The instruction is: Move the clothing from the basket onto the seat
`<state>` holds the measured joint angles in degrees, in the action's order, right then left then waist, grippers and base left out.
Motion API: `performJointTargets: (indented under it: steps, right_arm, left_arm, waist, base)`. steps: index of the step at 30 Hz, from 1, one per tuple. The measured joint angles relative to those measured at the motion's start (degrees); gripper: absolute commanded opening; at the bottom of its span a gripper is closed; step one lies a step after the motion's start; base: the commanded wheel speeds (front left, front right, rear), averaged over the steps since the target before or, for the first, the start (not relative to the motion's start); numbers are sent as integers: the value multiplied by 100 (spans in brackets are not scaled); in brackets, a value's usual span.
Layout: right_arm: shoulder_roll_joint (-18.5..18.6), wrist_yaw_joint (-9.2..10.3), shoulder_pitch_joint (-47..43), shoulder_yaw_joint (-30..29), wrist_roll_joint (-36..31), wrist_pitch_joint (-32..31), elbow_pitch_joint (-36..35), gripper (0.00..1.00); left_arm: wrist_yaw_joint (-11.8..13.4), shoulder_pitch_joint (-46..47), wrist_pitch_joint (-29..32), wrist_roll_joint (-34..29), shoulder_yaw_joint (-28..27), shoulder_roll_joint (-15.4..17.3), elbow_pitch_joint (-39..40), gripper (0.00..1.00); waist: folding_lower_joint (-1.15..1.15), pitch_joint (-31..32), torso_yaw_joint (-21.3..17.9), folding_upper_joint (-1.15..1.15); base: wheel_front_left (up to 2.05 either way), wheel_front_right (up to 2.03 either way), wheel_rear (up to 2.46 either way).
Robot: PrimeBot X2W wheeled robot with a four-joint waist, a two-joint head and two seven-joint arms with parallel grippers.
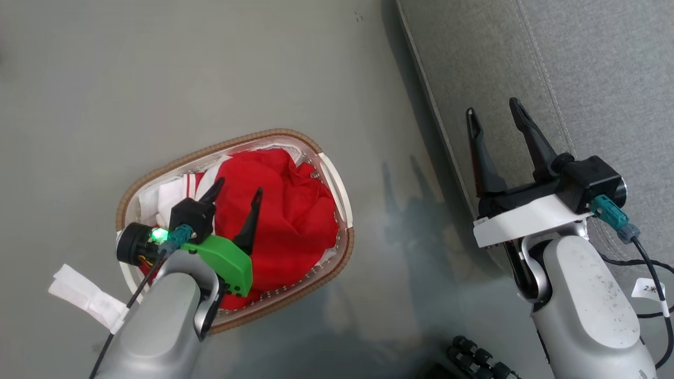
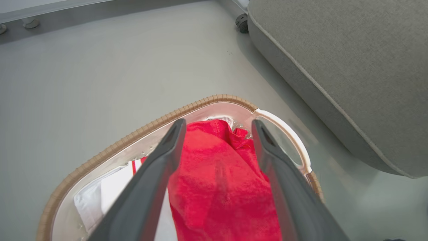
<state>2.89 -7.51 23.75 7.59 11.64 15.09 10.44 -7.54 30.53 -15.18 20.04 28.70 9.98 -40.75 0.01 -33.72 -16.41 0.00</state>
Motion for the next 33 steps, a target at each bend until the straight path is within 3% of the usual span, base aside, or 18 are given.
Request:
performJointTargets:
  steps: [14,25,33]
  right_arm:
    - [-2,-1,209,287,100,0,-127,100]
    - [-1,0,215,344,163,0,-20,100]
    - [-3,0,171,386,201,0,20,100]
  left_arm:
    - [0,1018,0,-5,549,3,-1267,100]
    - [2,1459,2,10,1040,-458,-2526,100]
    - [354,1650,212,-103,1224,-580,-3066,100]
  waist:
    - [0,-751,-265,0]
    - [0,-879,-403,0]
    - [0,-882,-407,0]
  base:
    - [0,0,0]
    - [0,0,0]
    - [0,0,0]
